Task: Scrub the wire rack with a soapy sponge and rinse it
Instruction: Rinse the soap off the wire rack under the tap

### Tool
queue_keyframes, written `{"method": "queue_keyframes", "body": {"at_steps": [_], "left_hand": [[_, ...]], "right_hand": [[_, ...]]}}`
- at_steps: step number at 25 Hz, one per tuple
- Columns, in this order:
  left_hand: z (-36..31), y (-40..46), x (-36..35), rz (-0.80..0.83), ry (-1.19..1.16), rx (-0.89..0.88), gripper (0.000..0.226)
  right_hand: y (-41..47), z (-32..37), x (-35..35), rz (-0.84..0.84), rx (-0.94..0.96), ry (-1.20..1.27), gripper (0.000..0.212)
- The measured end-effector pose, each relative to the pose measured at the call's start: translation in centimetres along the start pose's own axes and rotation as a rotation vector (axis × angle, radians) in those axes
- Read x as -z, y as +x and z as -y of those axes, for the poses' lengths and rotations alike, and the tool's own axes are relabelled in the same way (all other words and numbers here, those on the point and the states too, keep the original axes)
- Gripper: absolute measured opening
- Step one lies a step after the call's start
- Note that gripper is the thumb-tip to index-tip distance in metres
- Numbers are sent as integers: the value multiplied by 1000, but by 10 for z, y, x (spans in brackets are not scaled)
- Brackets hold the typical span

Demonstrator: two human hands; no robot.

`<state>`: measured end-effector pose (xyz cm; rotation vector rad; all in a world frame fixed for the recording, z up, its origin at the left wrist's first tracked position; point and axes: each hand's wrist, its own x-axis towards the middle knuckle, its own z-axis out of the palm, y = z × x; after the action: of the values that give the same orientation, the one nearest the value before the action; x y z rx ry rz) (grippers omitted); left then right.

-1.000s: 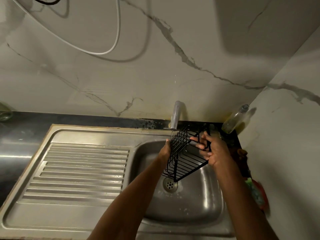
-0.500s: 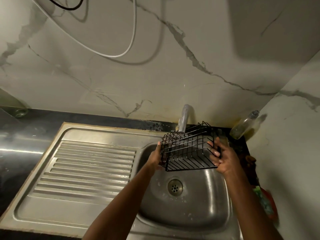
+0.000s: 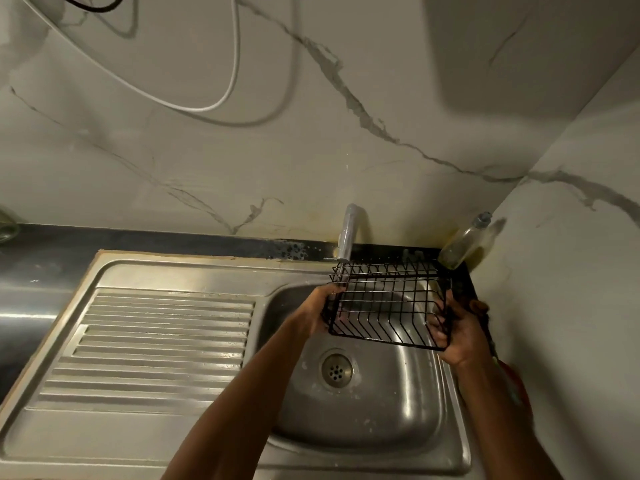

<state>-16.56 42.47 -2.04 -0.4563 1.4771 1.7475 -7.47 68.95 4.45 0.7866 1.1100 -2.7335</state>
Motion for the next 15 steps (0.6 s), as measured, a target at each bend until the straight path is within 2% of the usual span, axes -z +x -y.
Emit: {"method": "queue_keyframes", "body": {"at_steps": [2,5,7,10,15], "left_hand": [[-9,-9,-6,-17,51,15,51],[-15,-18,-7,-42,44,21,38],[-16,-22,-4,-29,0,1,37],[-11,-21,5,-41,-22,8,58],[-10,-18,9,-94,11,-34,37]], "right_hand": [[0,0,1,-36,12,-1,13],[1,0,-4,-26,8,16,24],[5,-2,-7,-17,12,9,25],[10,-8,-8,-14,20,-28,20],[4,-14,-29,-67,13,-50,25]]}}
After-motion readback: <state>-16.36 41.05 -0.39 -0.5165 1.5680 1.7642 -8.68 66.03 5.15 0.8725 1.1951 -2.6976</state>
